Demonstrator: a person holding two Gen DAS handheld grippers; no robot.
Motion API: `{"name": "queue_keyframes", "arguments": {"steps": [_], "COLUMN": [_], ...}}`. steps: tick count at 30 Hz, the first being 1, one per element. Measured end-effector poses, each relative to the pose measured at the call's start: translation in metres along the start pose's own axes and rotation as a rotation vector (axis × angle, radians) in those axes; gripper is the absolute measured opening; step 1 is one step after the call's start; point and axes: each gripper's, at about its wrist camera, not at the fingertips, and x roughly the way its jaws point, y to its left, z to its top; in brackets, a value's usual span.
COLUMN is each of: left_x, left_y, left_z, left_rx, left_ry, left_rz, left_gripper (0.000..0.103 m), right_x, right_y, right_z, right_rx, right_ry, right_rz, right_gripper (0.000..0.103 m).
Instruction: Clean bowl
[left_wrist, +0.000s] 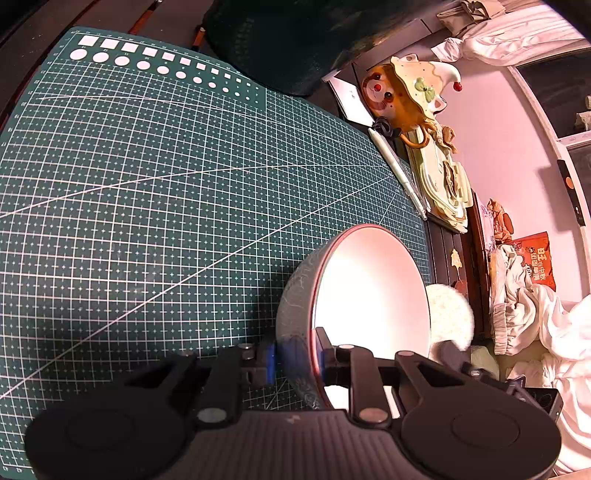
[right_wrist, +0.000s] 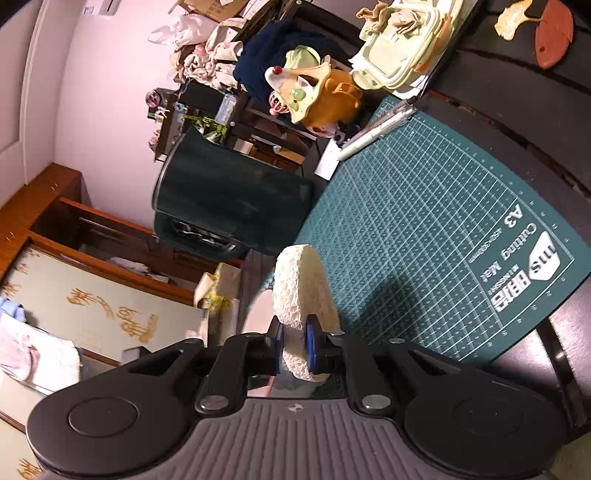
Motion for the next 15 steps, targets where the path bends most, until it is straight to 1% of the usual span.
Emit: {"name": "queue_keyframes", "arguments": {"steps": [1,2,5,8,10,12,15], "left_x": [0.001,0.001,0.003,0.002,0.002,0.003,0.003], "left_y": [0.002,0.002,0.004,0.004,0.002,0.001,0.000], "left_z": [-0.001,-0.001,-0.001,-0.001,-0.001,0.000,0.000], "left_rx": [0.000,0.000,-0.002,-0.002,-0.003,-0.002,-0.002], "left_ry": [0.000,0.000,0.000,0.001,0.001,0.001,0.001], "left_rz": [0.000,0.000,0.000,0.001,0.001,0.002,0.002], "left_gripper": [0.021,0.021,0.021,0.021,0.021,0.021,0.021], "right_x": [0.002,0.003,0.003,0.007,0.009,0.012,0.014], "right_y": [0.001,0.002,0.003,0.006,0.002,-0.002,0.000], "right_z": [-0.002,-0.003,-0.003,-0.002,0.000,0.000,-0.003], "right_rx": [-0.022,-0.038,-0.051,-0.089,-0.075,-0.047,-0.059], "right_ry": [0.000,-0.009,-0.037,-0.071,-0.077,-0.103,-0.148], "right_rz": [-0.039,-0.059,-0.063,-0.135,-0.140,-0.128,-0.151], "right_gripper": [0.012,0.012,0.013,0.016,0.016,0.016,0.017]}}
